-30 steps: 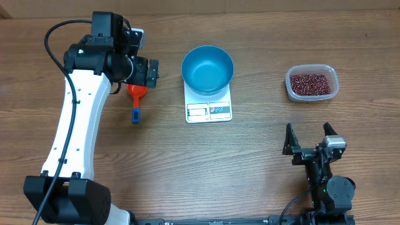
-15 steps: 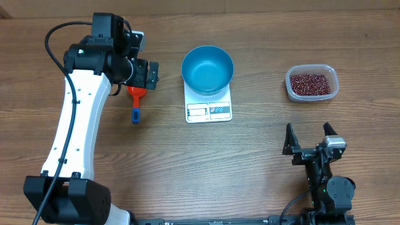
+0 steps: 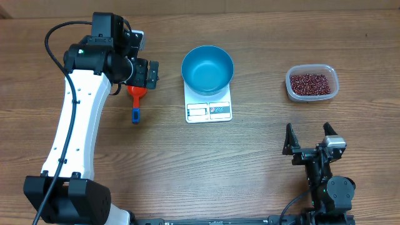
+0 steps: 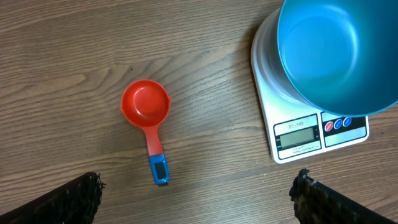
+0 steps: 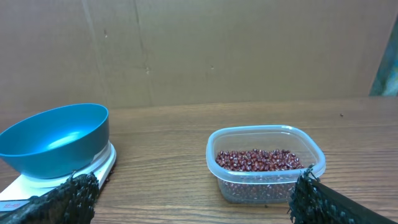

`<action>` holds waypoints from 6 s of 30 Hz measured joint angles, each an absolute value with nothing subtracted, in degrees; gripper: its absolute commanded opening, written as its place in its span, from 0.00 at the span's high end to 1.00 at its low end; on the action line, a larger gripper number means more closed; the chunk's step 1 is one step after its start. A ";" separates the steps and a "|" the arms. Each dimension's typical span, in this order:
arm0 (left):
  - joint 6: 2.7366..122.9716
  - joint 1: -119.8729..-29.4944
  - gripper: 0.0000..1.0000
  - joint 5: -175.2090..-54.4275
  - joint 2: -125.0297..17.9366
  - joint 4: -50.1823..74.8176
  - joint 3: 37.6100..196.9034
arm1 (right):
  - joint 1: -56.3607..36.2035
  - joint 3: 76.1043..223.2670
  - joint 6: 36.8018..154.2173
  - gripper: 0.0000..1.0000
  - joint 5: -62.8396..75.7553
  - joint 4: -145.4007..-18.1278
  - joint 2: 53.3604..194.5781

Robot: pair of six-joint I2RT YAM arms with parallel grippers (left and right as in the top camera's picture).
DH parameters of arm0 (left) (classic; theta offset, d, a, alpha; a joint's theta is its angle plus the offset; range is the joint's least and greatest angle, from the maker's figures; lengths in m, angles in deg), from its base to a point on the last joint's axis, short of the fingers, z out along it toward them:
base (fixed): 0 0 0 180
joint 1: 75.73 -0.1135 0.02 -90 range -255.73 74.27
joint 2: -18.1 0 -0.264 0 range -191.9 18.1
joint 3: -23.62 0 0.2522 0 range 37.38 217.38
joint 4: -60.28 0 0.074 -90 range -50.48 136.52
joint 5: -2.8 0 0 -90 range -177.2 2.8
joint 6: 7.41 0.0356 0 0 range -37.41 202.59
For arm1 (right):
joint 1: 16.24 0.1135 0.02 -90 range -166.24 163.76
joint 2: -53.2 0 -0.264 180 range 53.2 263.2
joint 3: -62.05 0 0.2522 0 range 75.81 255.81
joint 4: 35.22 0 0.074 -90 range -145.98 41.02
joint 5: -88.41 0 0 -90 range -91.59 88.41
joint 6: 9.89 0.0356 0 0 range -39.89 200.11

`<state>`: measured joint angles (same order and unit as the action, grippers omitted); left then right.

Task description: Scoop item into bowl and weigh 150g on scale

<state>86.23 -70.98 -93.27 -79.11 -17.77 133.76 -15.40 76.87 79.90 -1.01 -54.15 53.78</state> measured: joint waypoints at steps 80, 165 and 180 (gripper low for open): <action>86.25 -70.96 0.01 -93.25 -83.13 -16.19 133.76 | -15.38 76.87 79.93 0.00 -0.96 -54.15 53.78; 86.25 -70.96 0.01 -93.27 -83.46 -15.21 133.76 | -15.40 76.87 79.93 0.00 -0.98 -54.13 53.78; 86.25 -70.96 0.00 -93.27 -83.46 -13.79 133.76 | -15.38 76.87 79.90 0.00 -0.98 -54.10 53.78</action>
